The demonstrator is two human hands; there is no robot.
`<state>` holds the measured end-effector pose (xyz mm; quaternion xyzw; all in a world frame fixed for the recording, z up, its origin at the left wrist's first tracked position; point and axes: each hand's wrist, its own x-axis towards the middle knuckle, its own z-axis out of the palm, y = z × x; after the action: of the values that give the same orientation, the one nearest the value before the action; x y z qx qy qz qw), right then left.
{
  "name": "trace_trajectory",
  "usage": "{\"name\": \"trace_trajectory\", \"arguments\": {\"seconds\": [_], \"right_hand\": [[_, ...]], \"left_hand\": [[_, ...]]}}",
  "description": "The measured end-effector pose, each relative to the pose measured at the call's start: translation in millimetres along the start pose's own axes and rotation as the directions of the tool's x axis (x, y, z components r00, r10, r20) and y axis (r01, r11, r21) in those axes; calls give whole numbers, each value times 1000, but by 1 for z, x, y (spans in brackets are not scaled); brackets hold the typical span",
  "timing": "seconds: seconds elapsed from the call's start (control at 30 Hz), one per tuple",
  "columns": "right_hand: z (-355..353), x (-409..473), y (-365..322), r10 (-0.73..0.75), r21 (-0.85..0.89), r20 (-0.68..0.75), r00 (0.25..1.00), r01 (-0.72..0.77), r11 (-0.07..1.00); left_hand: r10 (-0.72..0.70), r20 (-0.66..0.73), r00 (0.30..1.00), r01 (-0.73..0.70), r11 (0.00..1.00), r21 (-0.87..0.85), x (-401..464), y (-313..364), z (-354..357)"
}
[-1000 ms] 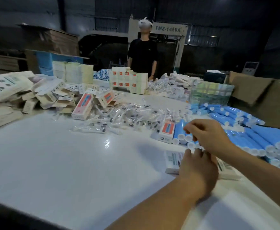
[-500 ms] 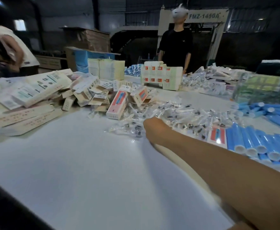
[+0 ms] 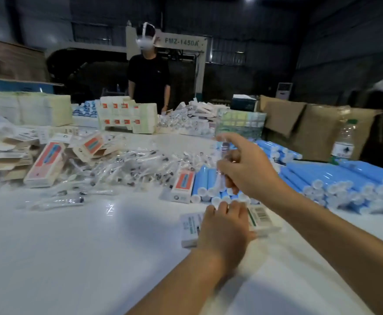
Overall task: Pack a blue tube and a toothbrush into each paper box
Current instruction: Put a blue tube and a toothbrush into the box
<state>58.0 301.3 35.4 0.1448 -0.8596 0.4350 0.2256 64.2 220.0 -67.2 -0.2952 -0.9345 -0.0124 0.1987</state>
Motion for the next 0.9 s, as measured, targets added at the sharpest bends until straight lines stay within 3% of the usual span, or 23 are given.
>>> {"name": "trace_trajectory", "arguments": {"seconds": [0.07,0.13,0.23,0.37,0.47,0.57,0.77,0.9], "right_hand": [[-43,-28,32,163,230,-242,957,-106,967],[-67,-54,58,313,382,-365,877,-165,909],[-76,-80,85,456,548,-407,792,-188,815],[-79,-85,96,535,651,-439,722,-154,743],[-82,-83,101,542,621,-488,684,-164,766],[-74,-87,103,474,441,-535,699,-248,863],[-47,-90,91,489,464,-474,732,-264,846],[-36,-90,89,460,329,-418,783,-341,881]], "left_hand": [[-23,-30,999,21,997,-77,1,8,-5],[-17,-104,994,12,999,-52,2,14,-6],[-50,-120,992,46,998,-33,4,18,-4],[-89,-140,986,83,995,-49,2,20,-2],[-109,-173,979,99,993,-61,-1,19,-3],[-101,-175,979,94,995,-42,-1,23,-2],[-72,-177,982,75,997,9,0,35,-1],[-99,-200,975,100,995,-5,3,35,0]]}}
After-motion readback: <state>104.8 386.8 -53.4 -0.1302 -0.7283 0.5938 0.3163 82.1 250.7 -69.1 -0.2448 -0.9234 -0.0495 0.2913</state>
